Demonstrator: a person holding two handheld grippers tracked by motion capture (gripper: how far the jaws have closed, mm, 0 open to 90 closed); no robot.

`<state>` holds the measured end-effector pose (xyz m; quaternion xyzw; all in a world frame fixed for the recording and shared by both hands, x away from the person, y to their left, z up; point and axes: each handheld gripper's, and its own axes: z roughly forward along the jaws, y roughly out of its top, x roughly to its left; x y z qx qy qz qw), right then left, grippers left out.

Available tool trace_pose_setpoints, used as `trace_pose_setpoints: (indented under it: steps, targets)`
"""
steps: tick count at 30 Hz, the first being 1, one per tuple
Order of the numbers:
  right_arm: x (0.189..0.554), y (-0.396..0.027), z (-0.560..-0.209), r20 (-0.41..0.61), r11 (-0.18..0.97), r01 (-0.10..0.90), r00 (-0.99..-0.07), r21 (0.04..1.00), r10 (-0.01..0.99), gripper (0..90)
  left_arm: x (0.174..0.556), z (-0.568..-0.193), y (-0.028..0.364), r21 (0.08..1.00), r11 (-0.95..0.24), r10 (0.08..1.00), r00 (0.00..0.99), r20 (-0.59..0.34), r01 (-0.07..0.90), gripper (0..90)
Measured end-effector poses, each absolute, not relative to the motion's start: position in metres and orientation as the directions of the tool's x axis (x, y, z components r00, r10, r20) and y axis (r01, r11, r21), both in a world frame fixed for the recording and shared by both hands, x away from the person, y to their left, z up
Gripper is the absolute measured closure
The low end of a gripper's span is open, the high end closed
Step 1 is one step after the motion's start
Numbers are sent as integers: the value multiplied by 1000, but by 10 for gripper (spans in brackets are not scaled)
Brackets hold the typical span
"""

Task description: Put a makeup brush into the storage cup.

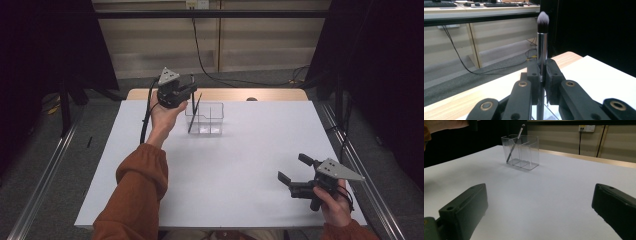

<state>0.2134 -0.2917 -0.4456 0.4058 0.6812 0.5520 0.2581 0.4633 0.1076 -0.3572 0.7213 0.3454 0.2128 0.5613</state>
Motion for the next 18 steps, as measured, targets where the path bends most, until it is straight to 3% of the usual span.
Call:
trace_pose_setpoints:
  steps: [18]
  targets:
    - [214,-291,-446,100,62,276,-537,959,838,3,463,-379,104,943,-147,748,658,-91,297,840]
